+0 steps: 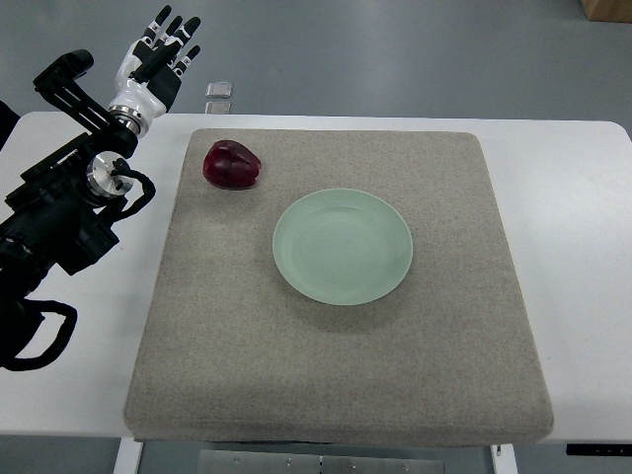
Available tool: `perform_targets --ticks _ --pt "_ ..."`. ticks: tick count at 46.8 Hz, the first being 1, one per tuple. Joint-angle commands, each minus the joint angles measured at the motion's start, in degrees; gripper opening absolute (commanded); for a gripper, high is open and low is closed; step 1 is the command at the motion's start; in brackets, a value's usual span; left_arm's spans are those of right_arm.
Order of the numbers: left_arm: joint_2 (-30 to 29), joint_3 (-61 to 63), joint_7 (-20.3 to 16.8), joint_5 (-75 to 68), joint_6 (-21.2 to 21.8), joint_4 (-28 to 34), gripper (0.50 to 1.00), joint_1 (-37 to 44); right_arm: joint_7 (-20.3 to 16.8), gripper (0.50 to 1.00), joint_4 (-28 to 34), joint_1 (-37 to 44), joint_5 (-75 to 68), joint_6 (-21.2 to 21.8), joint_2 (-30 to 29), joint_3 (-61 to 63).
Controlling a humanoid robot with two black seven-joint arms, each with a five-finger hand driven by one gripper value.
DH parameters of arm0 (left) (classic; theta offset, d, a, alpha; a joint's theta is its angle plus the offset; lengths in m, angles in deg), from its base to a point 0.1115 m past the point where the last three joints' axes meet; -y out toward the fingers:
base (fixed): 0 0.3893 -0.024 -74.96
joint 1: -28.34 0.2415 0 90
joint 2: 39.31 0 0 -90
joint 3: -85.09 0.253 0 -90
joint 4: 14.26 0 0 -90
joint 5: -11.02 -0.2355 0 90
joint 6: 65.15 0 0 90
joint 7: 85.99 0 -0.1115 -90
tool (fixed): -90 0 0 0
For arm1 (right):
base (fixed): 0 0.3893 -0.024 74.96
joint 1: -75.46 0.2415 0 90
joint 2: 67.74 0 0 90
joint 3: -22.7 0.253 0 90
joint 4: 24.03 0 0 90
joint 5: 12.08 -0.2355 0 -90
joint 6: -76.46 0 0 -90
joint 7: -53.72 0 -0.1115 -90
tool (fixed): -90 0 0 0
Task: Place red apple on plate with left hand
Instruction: 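Reach the left hand forward and down toward the dark red apple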
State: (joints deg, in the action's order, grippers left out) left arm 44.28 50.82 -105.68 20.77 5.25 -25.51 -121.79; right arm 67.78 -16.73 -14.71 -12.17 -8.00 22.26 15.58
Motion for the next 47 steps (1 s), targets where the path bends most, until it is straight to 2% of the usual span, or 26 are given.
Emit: perform_targets --ticks 1,19,28,39,47 --pt "0.0 0.0 -0.1 0.0 0.0 0.0 0.996 0.0 0.0 0.964 0.0 0.0 0.0 0.0 0.0 0.0" --pt "-0.5 0.9 -0.1 -0.7 -0.5 -0.3 0.994 0.0 0.0 0.964 0.0 0.0 0.0 0.0 0.0 0.0" --pt "-1.1 2.6 0.3 -3.0 0.1 -3.7 0.992 -0.3 0.0 0.964 0.0 0.0 0.0 0.0 0.0 0.0" --pt "-5.3 7.3 0.4 -15.8 0.0 -10.3 0.988 -0.5 0.0 0.964 0.0 0.0 0.0 0.0 0.0 0.0" --pt "-7.9 7.3 0.3 -31.5 0.0 -13.3 0.986 -0.9 0.0 0.964 0.0 0.0 0.0 0.0 0.0 0.0"
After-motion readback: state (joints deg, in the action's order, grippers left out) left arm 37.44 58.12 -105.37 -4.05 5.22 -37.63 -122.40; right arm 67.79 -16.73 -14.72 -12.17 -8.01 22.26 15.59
